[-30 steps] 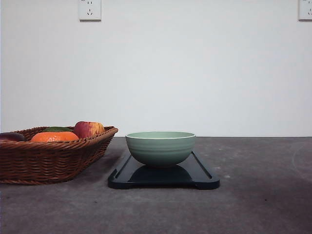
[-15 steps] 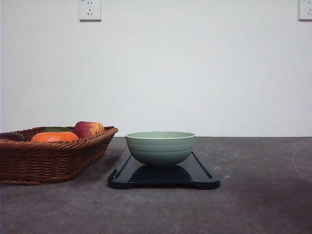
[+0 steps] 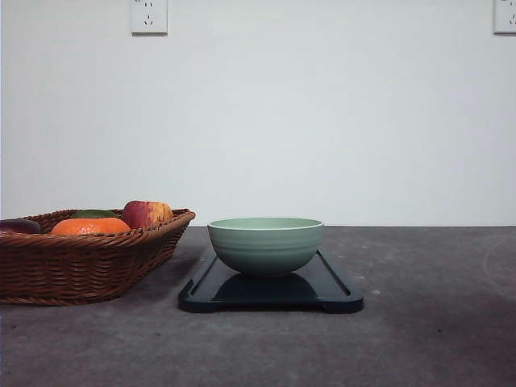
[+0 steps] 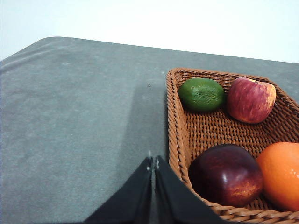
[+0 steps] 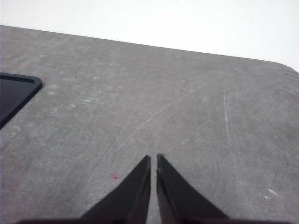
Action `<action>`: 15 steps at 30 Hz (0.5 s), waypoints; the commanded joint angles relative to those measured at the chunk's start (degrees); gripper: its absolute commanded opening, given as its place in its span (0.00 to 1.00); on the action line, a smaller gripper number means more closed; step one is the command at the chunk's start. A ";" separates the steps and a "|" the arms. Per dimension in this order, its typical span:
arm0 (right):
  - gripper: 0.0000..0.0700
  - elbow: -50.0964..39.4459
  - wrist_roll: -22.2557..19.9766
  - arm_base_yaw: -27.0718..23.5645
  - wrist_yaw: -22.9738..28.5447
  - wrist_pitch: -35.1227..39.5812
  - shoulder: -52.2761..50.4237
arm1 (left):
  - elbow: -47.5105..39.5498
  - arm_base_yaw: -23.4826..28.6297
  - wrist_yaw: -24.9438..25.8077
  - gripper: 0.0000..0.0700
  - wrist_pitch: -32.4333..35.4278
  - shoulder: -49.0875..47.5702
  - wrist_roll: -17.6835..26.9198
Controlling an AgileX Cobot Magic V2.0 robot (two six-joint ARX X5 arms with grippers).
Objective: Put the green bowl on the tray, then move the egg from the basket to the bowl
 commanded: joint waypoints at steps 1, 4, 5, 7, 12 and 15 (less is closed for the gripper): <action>0.02 -0.22 0.35 0.09 0.13 0.50 -0.04 | -1.09 0.11 -0.05 0.00 -0.24 -0.07 -0.19; 0.02 -0.22 0.35 0.09 0.13 0.50 -0.04 | -1.09 0.11 -0.05 0.00 -0.24 -0.07 -0.17; 0.02 -0.22 0.35 0.09 0.13 0.50 -0.04 | -1.09 0.11 -0.05 0.00 -0.24 -0.07 -0.17; 0.02 -0.22 0.35 0.09 0.13 0.50 -0.04 | -1.09 0.11 -0.05 0.00 -0.24 -0.07 -0.17; 0.02 -0.22 0.35 0.09 0.15 0.50 -0.04 | -1.09 0.11 -0.05 0.00 -0.24 -0.07 -0.17; 0.02 -0.22 0.35 0.09 0.14 0.50 -0.04 | -1.09 0.11 -0.05 0.00 -0.24 -0.07 -0.17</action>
